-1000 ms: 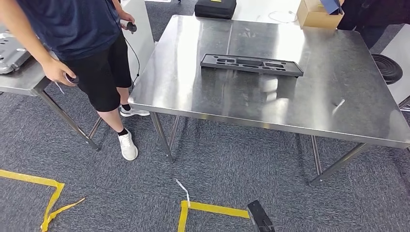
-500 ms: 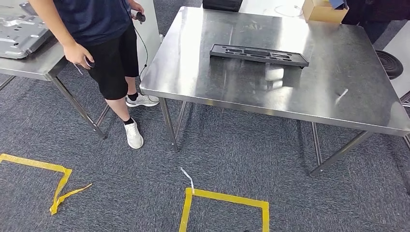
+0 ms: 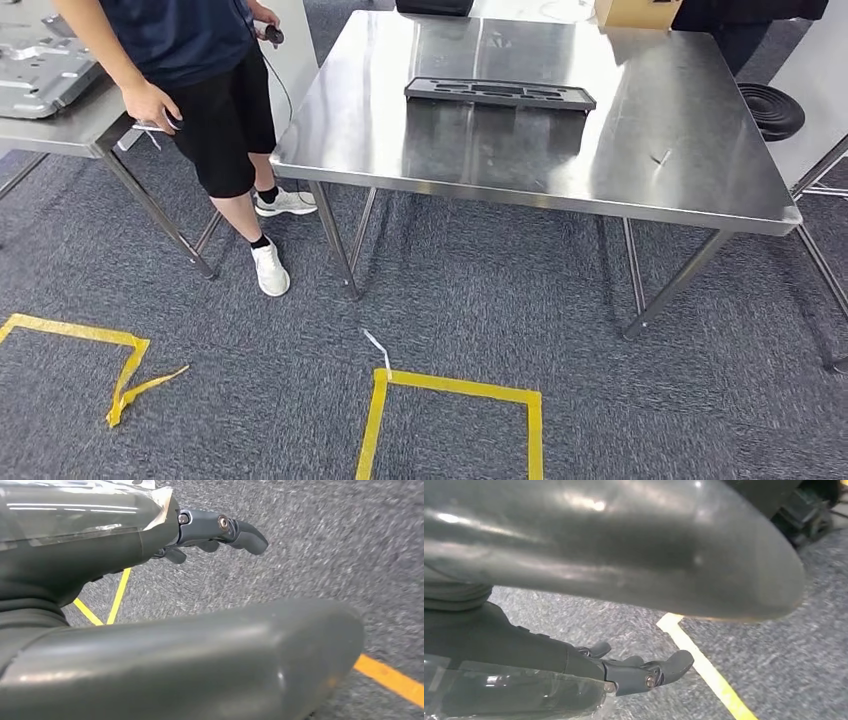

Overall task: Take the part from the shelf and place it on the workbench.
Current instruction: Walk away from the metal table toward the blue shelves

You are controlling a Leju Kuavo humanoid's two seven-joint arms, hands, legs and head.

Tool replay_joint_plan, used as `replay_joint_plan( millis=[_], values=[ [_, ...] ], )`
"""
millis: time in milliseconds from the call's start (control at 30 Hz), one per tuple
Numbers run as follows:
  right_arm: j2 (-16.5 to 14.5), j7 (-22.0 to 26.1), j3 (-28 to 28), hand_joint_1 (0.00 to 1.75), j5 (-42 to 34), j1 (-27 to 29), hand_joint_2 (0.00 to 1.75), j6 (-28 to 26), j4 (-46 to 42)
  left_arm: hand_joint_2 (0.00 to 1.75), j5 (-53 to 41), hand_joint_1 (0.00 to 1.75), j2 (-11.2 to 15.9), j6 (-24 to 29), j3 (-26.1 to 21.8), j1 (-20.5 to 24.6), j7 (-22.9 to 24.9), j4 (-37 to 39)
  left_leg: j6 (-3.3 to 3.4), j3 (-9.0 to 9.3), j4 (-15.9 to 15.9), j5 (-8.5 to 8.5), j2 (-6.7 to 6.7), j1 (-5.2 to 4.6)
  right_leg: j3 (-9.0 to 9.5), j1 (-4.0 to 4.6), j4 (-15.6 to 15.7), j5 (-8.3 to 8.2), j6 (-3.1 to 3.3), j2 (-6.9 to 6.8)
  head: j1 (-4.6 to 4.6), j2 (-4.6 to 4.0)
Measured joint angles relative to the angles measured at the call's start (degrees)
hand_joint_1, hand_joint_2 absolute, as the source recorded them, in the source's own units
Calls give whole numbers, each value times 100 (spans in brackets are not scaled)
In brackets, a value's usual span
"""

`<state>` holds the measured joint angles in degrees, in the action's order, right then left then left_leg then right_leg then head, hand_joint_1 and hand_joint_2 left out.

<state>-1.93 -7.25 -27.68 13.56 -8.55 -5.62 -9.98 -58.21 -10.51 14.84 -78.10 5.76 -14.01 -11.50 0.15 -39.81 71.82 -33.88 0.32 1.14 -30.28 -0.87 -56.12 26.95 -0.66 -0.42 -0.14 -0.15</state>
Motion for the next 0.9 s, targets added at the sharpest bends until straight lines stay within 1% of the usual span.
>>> replay_joint_plan(
  millis=[33,67,100,133,167,200,233,267,300,333,367,400,433,467,500,533,567,600,633,667,700,733,767,800,833,867,900],
  values=[
    [2,-8,-9,0,6,0,0,0,1,0,3,0,-1,-7,1,1,-1,0,9,40,188,5,-3,0,-83,24,-12,-67,6,-5,-1,0],
    [4,-16,-20,0,14,-1,0,1,1,0,8,0,-2,-13,1,2,1,0,26,168,187,121,-5,0,-177,42,-25,-132,5,-6,-1,0],
    [6,-23,-33,0,21,-2,0,3,2,0,14,0,-3,-17,1,6,5,0,50,389,-10,278,-10,0,-265,54,-37,-197,-5,-5,-2,0],
    [7,-26,-45,0,29,-4,0,5,2,0,19,0,-5,-20,1,15,12,0,79,696,-370,371,-18,-1,-339,62,-46,-257,-21,0,-3,0],
    [7,-27,-55,0,36,-5,0,8,2,0,22,0,-5,-21,1,29,20,0,103,1028,-825,373,-31,-12,-398,74,-52,-316,-48,3,-1,0],
    [8,-26,-62,0,41,-8,0,10,2,0,24,0,-5,-19,1,47,26,0,119,1292,-1224,317,-43,-29,-441,80,-52,-377,-84,1,5,0],
    [8,-25,-68,0,48,-15,0,11,2,0,27,0,-6,-17,1,60,30,0,135,1458,-1507,246,-53,-58,-469,74,-47,-438,-125,-5,11,0],
    [5,-24,-73,0,54,-22,0,13,2,0,31,0,-7,-16,1,67,33,0,153,1514,-1655,219,-58,-97,-489,61,-35,-501,-169,-12,18,0],
    [6,-28,-77,0,62,-26,0,14,5,0,37,0,-9,-15,1,64,38,1,187,1474,-1691,259,-53,-115,-509,49,-23,-550,-213,-15,20,0],
    [4,-36,-79,0,70,-27,0,16,9,0,43,0,-11,-15,1,58,43,1,230,1415,-1708,329,-38,-128,-544,30,-45,-531,-234,-11,10,0],
    [1,-52,-81,0,78,-22,0,17,14,0,48,0,-10,-14,1,54,49,1,284,1342,-1726,412,-23,-128,-604,23,-147,-405,-228,-4,16,0],
    [-1,-68,-83,0,84,-14,0,19,18,0,52,0,-9,-14,1,51,55,1,328,1250,-1742,502,-7,-119,-697,22,-365,-175,-195,5,23,-1],
    [-5,-81,-84,0,87,-9,0,19,19,0,53,0,-7,-14,1,52,57,1,356,1157,-1741,586,4,-122,-803,13,-702,121,-152,13,30,0],
    [-8,-91,-84,0,89,-6,0,20,19,0,52,0,-5,-15,1,51,58,0,374,1057,-1738,669,10,-124,-900,14,-1108,394,-128,17,47,0],
    [-7,-97,-85,0,89,-4,0,20,19,0,52,0,-5,-16,1,51,59,0,370,955,-1736,750,18,-125,-957,13,-1492,561,-143,20,48,0],
    [-3,-105,-85,0,89,-4,0,20,19,0,51,0,-7,-17,1,50,59,0,361,848,-1731,832,27,-125,-940,8,-1758,593,-195,21,49,0],
    [1,-114,-85,0,90,-4,0,20,19,0,51,0,-9,-17,1,50,60,0,347,747,-1725,915,37,-120,-830,3,-1834,509,-269,21,50,0],
    [5,-122,-85,0,90,-5,0,19,19,0,50,0,-10,-18,1,49,60,0,327,645,-1715,997,44,-114,-622,-3,-1702,374,-341,21,49,0],
    [8,-127,-85,0,91,-10,0,19,19,0,48,0,-11,-19,1,51,61,0,301,552,-1698,1076,47,-107,-306,-8,-1365,273,-385,23,51,0],
    [9,-131,-85,0,92,-18,0,18,18,0,44,0,-14,-19,1,51,61,0,270,476,-1672,1144,45,-111,105,-1,-872,248,-390,25,55,0],
    [11,-131,-85,0,93,-29,0,16,18,0,37,0,-15,-19,1,50,61,0,237,411,-1644,1210,46,-119,472,11,-356,320,-358,30,56,0],
    [11,-132,-85,0,94,-39,0,15,18,0,28,0,-16,-19,1,51,61,0,208,360,-1620,1276,49,-130,732,25,39,417,-315,37,55,0],
    [11,-132,-85,0,94,-43,0,14,18,0,20,0,-17,-20,2,50,60,0,180,322,-1605,1339,53,-139,861,46,266,492,-276,43,53,0],
    [9,-135,-85,0,93,-37,0,13,19,0,13,0,-17,-21,1,47,60,0,152,290,-1600,1401,56,-141,841,41,330,525,-230,45,48,0],
    [5,-138,-85,0,91,-25,0,13,21,0,9,0,-16,-21,2,42,59,0,121,255,-1575,1388,45,-129,783,20,301,494,-182,35,41,0],
    [3,-142,-85,0,90,-11,0,13,24,0,7,0,-16,-22,2,34,59,0,87,218,-1492,1258,34,-115,728,1,282,446,-117,22,32,0],
    [1,-146,-85,0,88,0,0,13,26,0,7,0,-15,-22,1,24,59,0,53,162,-1305,1010,21,-98,664,-20,278,380,-44,4,17,0]
  ],
)
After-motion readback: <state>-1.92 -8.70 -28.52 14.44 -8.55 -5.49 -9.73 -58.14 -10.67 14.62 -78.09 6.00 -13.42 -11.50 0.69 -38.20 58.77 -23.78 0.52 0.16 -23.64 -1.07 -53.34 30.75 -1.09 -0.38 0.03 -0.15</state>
